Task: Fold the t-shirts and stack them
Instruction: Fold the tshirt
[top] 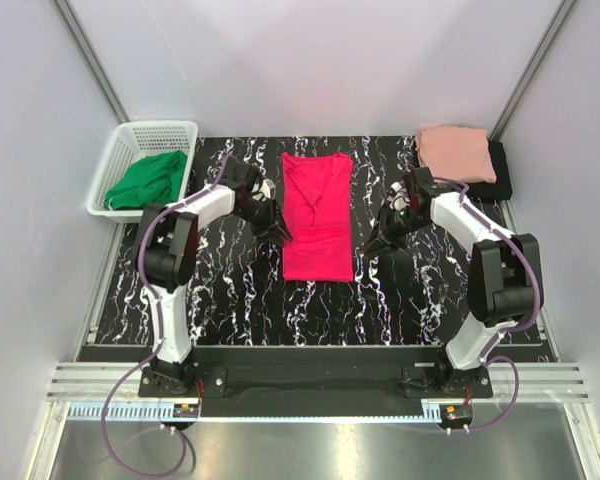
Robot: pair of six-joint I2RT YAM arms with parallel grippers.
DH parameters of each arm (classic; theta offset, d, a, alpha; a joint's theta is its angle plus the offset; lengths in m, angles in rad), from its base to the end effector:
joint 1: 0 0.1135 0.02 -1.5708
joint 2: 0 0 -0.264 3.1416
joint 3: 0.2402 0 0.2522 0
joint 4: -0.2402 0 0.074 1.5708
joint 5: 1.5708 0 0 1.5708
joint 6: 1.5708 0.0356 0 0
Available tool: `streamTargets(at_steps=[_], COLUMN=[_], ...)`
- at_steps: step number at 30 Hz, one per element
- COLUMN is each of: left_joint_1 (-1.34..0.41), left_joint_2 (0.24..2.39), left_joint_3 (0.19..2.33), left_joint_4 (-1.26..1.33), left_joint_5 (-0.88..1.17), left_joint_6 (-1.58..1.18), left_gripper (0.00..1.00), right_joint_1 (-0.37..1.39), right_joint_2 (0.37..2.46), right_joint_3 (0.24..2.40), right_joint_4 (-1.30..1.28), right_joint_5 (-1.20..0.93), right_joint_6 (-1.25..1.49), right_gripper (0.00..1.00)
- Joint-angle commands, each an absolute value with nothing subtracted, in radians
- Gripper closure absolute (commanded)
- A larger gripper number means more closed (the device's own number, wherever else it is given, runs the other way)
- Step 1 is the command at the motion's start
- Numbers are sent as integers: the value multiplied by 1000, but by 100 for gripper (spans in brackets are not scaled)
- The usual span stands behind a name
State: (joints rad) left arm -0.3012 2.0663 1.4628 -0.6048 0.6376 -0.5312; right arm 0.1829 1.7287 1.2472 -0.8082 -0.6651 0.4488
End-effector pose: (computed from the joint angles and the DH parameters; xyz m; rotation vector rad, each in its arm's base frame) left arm 0.3926 -0.1441 0.1602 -0.1572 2.8772 -1.0814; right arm 0.3251 0.0825 0.2159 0.2434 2.8867 1.0771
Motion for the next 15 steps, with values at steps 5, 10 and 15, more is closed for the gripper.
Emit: streamTargets(at_steps=[5,10,15], left_joint_1=[-298,-302,-321], left_joint_2=[1694,1560,1415], left_joint_3=[1238,1123,1010], left_joint_4=[-643,-646,-647], left_joint_5=[586,575,568], left_joint_6=[-534,-563,-598], left_gripper=[55,55,55], right_joint_1=[187,219,245], right_joint_2=[1534,1376,1214], right_joint_3=[1140,1034,1021], right_joint_4=[-833,-845,-916], right_joint_5=[-647,-667,-640], right_joint_6=[465,509,560], right_gripper=[75,73,72])
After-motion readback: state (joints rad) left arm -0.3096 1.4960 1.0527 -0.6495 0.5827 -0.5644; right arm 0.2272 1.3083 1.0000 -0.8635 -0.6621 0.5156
